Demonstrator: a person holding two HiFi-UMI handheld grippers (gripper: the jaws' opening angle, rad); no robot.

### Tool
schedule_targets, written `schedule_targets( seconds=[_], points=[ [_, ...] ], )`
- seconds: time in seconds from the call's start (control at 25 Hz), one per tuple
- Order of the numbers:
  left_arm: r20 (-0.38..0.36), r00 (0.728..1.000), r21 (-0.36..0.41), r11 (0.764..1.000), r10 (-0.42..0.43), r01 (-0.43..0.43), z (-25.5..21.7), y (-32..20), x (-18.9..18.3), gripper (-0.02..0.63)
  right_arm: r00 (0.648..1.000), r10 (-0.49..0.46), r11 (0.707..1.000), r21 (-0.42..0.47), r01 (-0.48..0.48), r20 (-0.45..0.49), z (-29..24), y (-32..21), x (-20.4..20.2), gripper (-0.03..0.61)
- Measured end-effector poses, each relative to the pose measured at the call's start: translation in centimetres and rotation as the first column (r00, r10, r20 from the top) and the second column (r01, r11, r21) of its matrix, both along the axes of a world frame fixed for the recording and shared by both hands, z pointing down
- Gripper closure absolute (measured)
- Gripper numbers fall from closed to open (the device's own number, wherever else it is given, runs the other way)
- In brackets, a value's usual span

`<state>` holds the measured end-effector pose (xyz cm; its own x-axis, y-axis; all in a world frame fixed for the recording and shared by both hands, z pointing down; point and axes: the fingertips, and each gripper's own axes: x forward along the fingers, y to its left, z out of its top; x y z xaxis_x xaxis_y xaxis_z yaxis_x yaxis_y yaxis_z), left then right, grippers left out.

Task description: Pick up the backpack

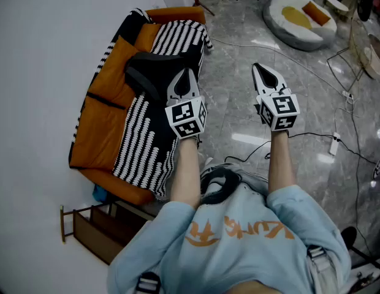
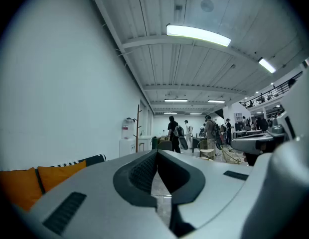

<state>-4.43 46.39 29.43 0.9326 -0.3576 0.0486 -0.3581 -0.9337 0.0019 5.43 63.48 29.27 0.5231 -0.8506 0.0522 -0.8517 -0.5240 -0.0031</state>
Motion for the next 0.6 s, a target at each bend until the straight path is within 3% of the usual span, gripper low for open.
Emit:
schedule_targets(
  seconds=[0.6],
  points=[
    [0.009,0.999,-0.005,0.999,-0.033,0.033,0.0,-2.7,0.5,0.594,0.999,0.015,0.999,0.033,-0.016,0.029,0.6,-1.7,2.8,0.580]
  ],
)
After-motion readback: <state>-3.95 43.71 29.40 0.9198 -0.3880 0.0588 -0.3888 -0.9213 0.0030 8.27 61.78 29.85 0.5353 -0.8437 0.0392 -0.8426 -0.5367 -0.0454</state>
